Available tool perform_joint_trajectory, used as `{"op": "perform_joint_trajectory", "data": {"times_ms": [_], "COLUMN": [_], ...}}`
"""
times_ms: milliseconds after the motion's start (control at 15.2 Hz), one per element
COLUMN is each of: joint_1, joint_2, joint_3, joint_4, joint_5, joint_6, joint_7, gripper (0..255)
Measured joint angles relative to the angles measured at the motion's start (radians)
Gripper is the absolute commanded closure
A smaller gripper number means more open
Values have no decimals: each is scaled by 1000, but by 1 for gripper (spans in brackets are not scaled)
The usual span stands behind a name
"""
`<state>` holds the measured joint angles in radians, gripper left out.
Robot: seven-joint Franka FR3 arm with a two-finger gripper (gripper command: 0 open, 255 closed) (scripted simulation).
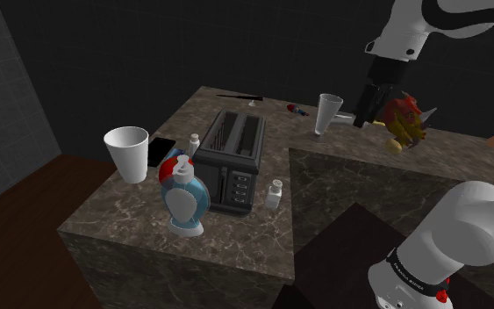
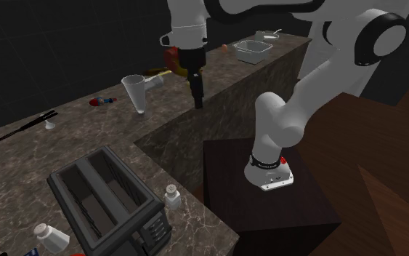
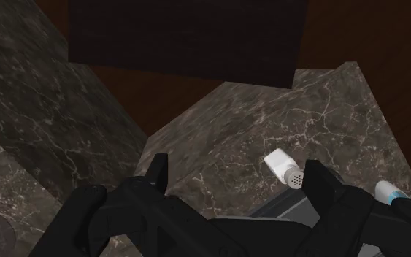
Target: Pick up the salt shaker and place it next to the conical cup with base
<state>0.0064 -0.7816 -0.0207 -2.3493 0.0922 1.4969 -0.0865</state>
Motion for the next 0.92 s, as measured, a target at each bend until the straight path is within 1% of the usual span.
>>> {"op": "perform_joint_trajectory", "data": {"times_ms": [132, 264, 594, 924], "joint_1": [2, 6, 30, 47], "joint_2": [2, 0, 55, 151], "joint_3": [10, 37, 140, 241], "joint_4": [-11, -54, -135, -170], "joint_5": [5, 19, 71, 106], "joint_6": [15, 64, 227, 386], "joint_7": [10, 37, 139, 241], "gripper": [0, 0, 0, 0]}}
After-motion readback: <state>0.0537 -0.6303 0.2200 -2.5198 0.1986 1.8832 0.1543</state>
